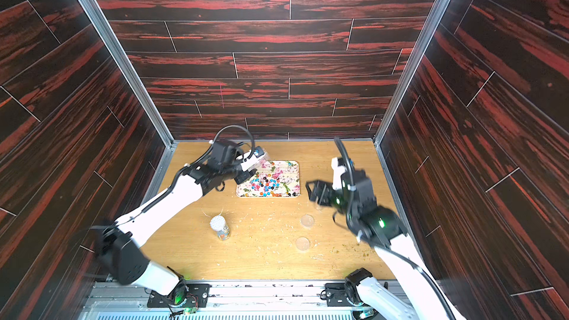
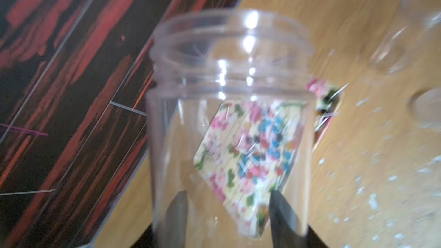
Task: Pour the candies out of the jar
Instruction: 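Pour the candies out of the jar onto the tray, then place the jar at the center of the board.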
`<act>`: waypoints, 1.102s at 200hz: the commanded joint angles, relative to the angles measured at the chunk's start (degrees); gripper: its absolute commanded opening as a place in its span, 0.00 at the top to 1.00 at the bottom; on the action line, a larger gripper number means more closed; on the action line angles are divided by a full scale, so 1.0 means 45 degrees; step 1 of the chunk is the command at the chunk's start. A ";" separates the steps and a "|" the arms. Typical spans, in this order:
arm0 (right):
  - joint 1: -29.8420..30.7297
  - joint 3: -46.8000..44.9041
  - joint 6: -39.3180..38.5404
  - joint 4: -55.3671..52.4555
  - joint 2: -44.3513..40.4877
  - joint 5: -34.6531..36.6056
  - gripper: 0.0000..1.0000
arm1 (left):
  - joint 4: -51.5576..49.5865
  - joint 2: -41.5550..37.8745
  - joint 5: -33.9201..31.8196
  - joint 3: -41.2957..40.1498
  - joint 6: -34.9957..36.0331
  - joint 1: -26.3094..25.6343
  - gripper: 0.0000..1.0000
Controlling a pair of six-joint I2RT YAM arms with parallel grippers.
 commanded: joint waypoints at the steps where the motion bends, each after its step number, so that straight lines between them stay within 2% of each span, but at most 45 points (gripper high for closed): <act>1: -0.0517 0.1330 -0.0844 0.0915 0.1153 -0.3133 0.19 | 0.2402 -0.0934 0.1835 -0.1032 -0.1730 -0.0130 0.49; 15: -0.0745 0.2025 -0.1001 0.1002 0.2003 -0.4449 0.21 | 0.3023 -0.1252 0.2274 -0.1409 -0.2303 -0.0163 0.49; 59: -0.0827 0.3546 -0.1167 0.1589 0.3980 -0.6937 0.28 | 0.4519 -0.2157 0.3295 -0.2530 -0.2672 -0.0522 0.49; 89: -0.0812 0.4553 -0.1626 0.0801 0.5137 -0.8102 0.36 | 0.4929 -0.2585 0.3742 -0.3080 -0.2889 -0.0676 0.48; 160: -0.0822 0.5350 -0.2660 -0.0887 0.6072 -0.8568 0.39 | 0.5303 -0.2921 0.4247 -0.3715 -0.2867 -0.1011 0.48; 220: -0.0811 0.5967 -0.3327 -0.2042 0.6744 -0.9045 0.49 | 0.5328 -0.2987 0.4835 -0.3982 -0.2770 -0.1194 0.48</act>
